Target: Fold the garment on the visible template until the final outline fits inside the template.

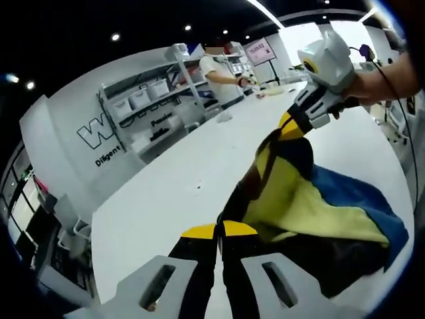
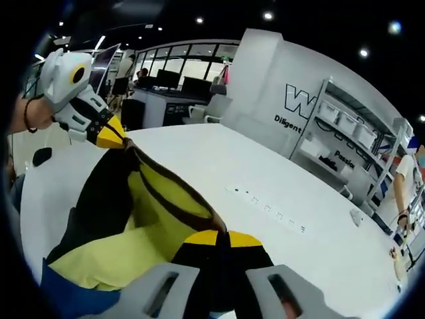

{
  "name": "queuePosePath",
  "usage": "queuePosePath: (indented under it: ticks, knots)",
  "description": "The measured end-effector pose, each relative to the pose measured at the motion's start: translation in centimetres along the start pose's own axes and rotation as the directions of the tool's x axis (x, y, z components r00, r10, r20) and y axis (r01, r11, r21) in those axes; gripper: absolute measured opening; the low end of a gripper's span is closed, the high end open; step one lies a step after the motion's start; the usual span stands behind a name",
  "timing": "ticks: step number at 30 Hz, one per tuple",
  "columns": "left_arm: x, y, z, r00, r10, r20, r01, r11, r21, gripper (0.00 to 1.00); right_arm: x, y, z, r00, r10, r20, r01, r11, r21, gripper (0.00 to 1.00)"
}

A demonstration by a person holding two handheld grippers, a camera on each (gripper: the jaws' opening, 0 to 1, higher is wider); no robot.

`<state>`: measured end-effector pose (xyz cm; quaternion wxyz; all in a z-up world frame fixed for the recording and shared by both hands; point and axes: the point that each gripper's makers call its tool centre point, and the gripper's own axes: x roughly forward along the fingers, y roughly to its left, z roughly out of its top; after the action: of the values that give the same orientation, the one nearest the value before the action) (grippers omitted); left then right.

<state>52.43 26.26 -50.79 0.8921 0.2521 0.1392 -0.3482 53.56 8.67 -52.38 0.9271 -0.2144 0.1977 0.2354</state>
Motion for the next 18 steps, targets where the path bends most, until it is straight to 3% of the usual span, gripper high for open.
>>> queuePosePath:
  ticks: [6,9,13,14,16,18]
  knots:
    - [0.8,0.7,0.3,1.0,-0.008,-0.005,0.008,0.999,-0.034,0.0,0.9,-0.9,0.0,1.0,-0.009,-0.008,0.01,0.999,0.033,0.0]
    - [1.4,0.7,0.2,1.0,-0.013,-0.006,0.013,0.992,-0.127,0.0,1.4,-0.9,0.0,1.0,-0.008,-0.021,0.008,1.0,0.02,0.0]
    - [2.2,1.1,-0.1,1.0,-0.016,-0.019,0.012,0.984,-0.175,0.0,2.0,-1.5,0.0,1.0,-0.001,-0.026,0.003,0.998,0.063,0.0]
    - [2.4,1.2,-0.1,1.0,-0.016,-0.021,0.012,0.983,-0.183,0.0,2.2,-1.6,0.1,1.0,0.0,-0.02,0.001,0.998,0.068,0.0]
    - [2.8,1.6,-0.2,1.0,-0.013,-0.028,0.007,0.979,-0.202,0.0,2.7,-1.3,1.2,0.998,0.034,0.056,-0.038,0.997,0.072,0.0]
    - [3.2,2.0,-0.1,0.999,-0.011,-0.03,0.004,0.977,-0.214,0.0,3.1,-1.9,0.8,0.999,0.033,0.035,-0.037,0.991,0.128,0.0]
